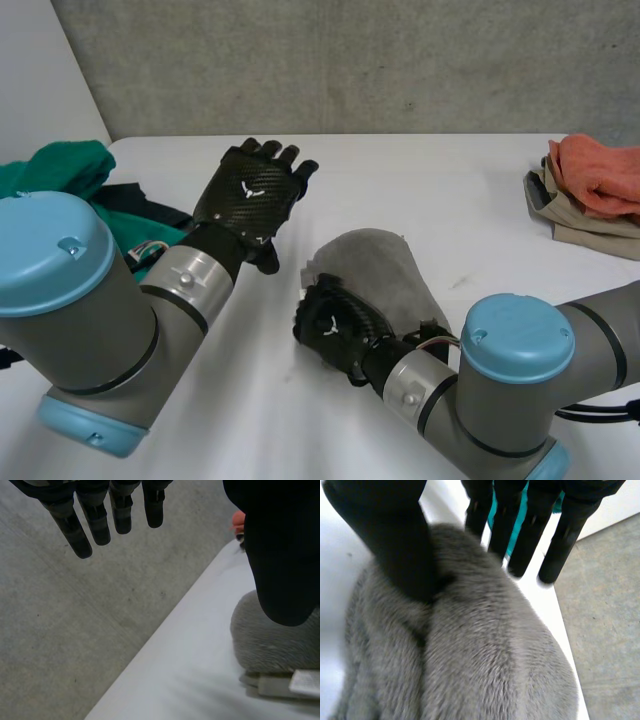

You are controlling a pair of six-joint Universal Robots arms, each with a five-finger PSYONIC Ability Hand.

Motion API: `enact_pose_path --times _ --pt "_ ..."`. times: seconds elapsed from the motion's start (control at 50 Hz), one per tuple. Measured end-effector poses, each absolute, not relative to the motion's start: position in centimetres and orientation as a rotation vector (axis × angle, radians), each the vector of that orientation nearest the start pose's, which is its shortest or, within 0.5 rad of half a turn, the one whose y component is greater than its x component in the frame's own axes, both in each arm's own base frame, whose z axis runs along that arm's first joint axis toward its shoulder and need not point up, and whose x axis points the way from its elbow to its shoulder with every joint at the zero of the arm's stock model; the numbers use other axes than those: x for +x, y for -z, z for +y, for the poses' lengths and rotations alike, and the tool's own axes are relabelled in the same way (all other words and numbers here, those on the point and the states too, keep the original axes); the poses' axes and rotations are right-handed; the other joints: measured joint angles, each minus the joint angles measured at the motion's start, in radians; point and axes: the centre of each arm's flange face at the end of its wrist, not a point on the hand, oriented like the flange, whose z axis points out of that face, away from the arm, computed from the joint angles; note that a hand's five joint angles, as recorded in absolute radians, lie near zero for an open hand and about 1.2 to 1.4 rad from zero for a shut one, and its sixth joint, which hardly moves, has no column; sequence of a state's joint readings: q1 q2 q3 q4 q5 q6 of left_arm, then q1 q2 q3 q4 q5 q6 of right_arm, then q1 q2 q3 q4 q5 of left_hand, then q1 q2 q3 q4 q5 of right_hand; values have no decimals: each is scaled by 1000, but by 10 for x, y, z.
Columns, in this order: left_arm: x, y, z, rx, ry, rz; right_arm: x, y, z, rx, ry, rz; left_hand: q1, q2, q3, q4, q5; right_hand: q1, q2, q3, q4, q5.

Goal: Fold the laundry.

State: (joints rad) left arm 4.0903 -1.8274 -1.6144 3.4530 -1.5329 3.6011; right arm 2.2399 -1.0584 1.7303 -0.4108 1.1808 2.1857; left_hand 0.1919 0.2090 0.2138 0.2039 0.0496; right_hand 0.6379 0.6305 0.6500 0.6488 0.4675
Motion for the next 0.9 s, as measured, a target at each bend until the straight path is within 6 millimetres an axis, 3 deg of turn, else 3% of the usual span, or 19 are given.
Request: enact_pose_path --times 0.04,0.08,0.16,0.24,0.32,0.36,0.38,0.5,0.58,0.72,0.9 --pt "-320 -243 -214 1221 2347 1955 344 -129 -170 -1928 1848 1364 0 0 0 0 0 -231 -230 -207 -207 -205" --pt "-324 -248 -217 1198 2382 1949 338 -143 -181 -1829 1884 1421 0 0 0 0 0 -407 -401 -412 -412 -389" --pt "-333 -257 -223 1148 2448 1961 321 -173 -206 -1591 1952 1550 0 0 0 0 0 -416 -417 -444 -442 -423" --pt "-351 -266 -228 1090 2529 2009 292 -206 -236 -1208 1965 1726 0 0 0 0 0 -416 -417 -444 -442 -423" --pt "-374 -263 -225 1091 2555 2095 271 -222 -254 -939 1907 1866 0 0 0 0 0 -416 -417 -444 -442 -423" --pt "-378 -262 -224 1097 2553 2112 268 -224 -256 -911 1899 1884 0 0 0 0 0 -416 -417 -444 -442 -423" --pt "-394 -252 -219 1135 2528 2182 256 -227 -266 -796 1850 1973 0 0 0 0 0 -416 -417 -444 -442 -423" --pt "-425 -212 -203 1249 2384 2341 244 -214 -286 -698 1710 2154 0 0 0 0 0 -416 -417 -444 -442 -423" --pt "-431 -182 -202 1219 2257 2398 245 -199 -292 -704 1610 2222 0 0 0 0 0 -416 -417 -444 -442 -423" --pt "-413 -151 -206 1068 2040 2382 258 -171 -294 -767 1435 2251 0 0 0 0 0 -416 -417 -444 -442 -423" --pt "-384 -135 -198 1146 1858 2349 285 -139 -280 -921 1301 2211 0 0 0 0 0 -416 -417 -444 -442 -423"
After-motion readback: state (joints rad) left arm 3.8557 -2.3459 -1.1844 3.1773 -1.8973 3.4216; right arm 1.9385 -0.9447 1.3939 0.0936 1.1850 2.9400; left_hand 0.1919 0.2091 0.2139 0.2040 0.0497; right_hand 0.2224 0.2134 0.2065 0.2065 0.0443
